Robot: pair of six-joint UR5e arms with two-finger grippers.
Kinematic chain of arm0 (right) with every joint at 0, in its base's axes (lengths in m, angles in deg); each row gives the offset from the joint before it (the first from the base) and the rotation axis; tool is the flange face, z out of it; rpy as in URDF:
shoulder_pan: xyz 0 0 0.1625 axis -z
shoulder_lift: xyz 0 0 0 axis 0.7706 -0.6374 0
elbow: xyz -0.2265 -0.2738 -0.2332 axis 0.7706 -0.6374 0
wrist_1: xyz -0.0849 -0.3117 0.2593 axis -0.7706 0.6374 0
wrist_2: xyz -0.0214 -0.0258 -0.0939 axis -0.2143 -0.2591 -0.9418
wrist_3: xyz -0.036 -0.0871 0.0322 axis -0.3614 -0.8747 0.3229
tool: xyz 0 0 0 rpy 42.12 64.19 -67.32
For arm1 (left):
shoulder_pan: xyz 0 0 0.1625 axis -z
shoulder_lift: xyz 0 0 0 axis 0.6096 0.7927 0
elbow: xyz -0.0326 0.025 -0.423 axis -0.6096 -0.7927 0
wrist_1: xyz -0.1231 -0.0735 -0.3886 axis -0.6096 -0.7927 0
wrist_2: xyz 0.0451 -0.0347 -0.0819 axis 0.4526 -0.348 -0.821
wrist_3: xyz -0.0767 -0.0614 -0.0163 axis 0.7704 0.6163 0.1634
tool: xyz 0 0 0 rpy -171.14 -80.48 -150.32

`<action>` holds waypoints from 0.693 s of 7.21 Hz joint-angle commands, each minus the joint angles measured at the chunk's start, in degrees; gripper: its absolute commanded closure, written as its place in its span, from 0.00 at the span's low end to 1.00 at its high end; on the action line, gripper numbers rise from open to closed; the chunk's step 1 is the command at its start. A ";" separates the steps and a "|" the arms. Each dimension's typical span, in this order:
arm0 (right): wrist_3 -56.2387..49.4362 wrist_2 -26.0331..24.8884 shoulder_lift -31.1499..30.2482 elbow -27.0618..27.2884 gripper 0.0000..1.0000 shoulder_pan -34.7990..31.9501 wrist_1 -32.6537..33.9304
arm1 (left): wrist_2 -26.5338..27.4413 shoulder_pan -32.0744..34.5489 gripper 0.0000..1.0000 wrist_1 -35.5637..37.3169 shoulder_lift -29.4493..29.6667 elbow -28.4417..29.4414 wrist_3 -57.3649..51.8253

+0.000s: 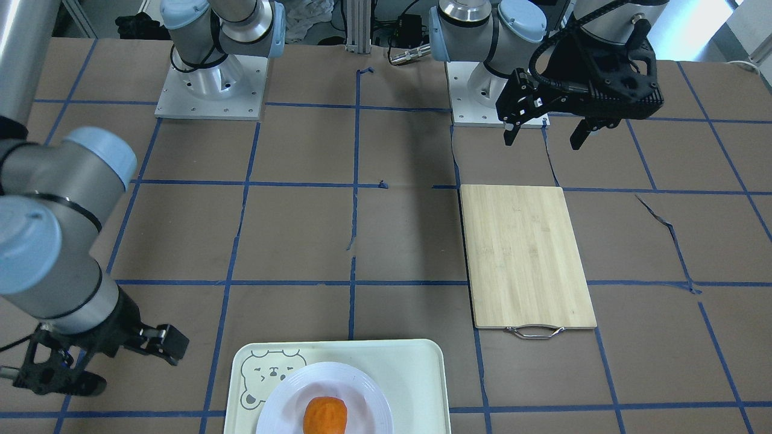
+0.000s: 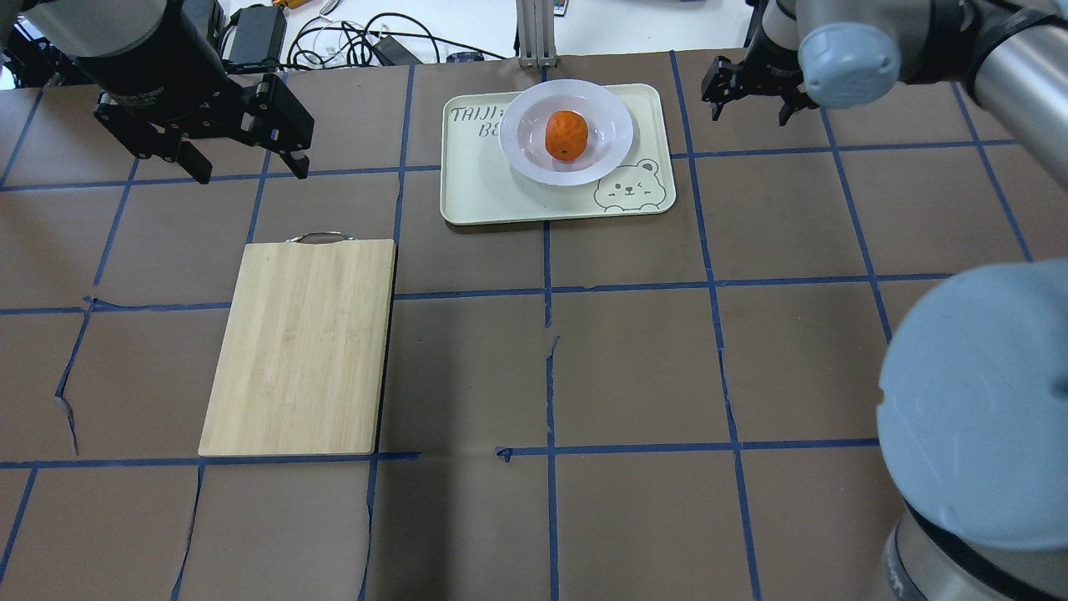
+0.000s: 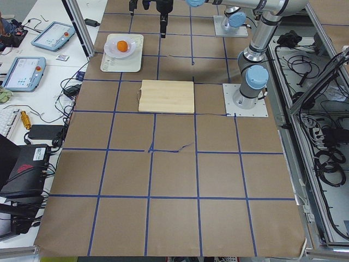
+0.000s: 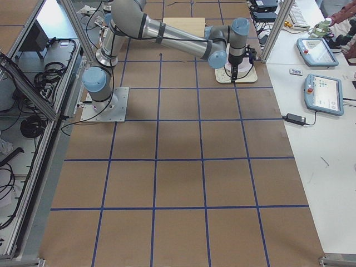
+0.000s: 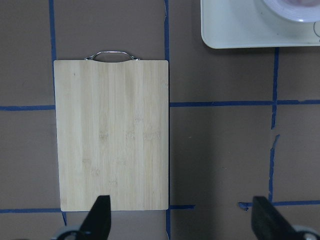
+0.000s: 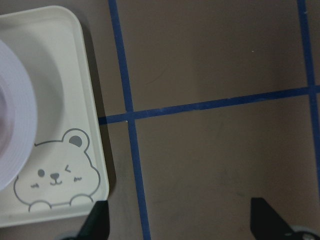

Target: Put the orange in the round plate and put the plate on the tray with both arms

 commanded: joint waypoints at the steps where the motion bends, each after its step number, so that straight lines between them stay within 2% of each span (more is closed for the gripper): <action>1: -0.81 -2.33 -10.90 -0.08 0.00 -3.15 -16.34 | 0.00 0.00 0.00 0.00 0.00 0.00 0.00; 3: -6.74 0.28 -17.24 0.01 0.00 -4.66 -20.01 | 0.00 0.00 0.00 0.00 0.00 0.00 0.00; 4: -7.31 1.87 -19.35 0.27 0.00 -4.75 -23.41 | 0.00 -0.09 0.00 -0.09 0.00 0.00 0.00; 5: -7.75 1.71 -19.64 0.62 0.00 -4.49 -24.05 | 0.00 -0.09 0.00 -0.09 0.00 0.00 0.00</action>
